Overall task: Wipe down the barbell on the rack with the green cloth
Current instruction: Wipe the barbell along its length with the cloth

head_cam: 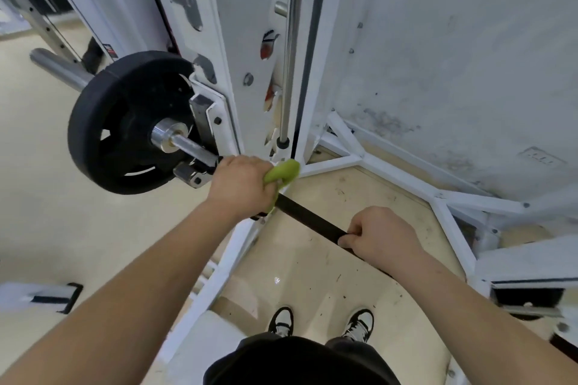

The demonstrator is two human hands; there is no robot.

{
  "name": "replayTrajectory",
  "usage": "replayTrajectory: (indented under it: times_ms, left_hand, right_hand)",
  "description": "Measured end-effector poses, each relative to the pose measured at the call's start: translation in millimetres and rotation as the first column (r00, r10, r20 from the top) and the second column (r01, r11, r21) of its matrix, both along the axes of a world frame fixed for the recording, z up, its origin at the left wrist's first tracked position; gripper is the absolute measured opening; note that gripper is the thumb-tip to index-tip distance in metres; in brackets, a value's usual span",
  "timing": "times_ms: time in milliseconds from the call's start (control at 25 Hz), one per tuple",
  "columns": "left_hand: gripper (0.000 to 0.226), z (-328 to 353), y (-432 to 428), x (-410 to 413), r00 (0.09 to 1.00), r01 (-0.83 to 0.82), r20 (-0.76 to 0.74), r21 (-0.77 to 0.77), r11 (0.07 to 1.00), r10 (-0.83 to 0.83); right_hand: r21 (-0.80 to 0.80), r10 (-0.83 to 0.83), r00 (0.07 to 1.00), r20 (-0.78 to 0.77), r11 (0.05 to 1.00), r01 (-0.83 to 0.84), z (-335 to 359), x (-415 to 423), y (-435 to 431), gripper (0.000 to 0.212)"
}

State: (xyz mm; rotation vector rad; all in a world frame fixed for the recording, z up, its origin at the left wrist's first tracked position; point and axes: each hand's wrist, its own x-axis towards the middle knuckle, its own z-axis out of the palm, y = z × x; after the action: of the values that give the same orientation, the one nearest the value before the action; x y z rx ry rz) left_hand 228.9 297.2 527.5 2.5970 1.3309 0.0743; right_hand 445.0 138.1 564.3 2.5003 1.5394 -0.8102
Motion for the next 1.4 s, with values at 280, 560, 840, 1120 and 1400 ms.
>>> replayTrajectory:
  times_ms: [280,560,840,1120,1400]
  left_hand:
    - [0.03,-1,-32,30,0.978,0.208,-0.004,-0.088,0.974,-0.209]
    - [0.026,-14,-97,50,0.944,0.244,0.222,0.026,0.969,-0.244]
    - [0.018,6,-73,56,0.998,0.055,-0.017,-0.011,0.998,-0.055]
    - [0.015,7,-62,61,0.993,0.091,-0.066,-0.074,0.993,-0.096]
    - [0.036,-31,-187,102,0.937,0.106,0.33,0.045,0.993,-0.115]
  right_hand:
    - [0.012,-0.01,0.999,0.04,1.0,0.009,2,-6,-4,0.02]
    - [0.015,-0.235,0.963,-0.135,0.971,0.239,-2,11,-6,0.037]
    - [0.072,-0.176,0.942,-0.284,0.976,0.204,2,32,-28,0.012]
    - [0.094,-0.154,0.952,-0.264,0.978,0.184,-3,59,-50,0.022]
    - [0.193,-0.147,0.929,-0.34,0.956,0.222,-12,59,-48,0.024]
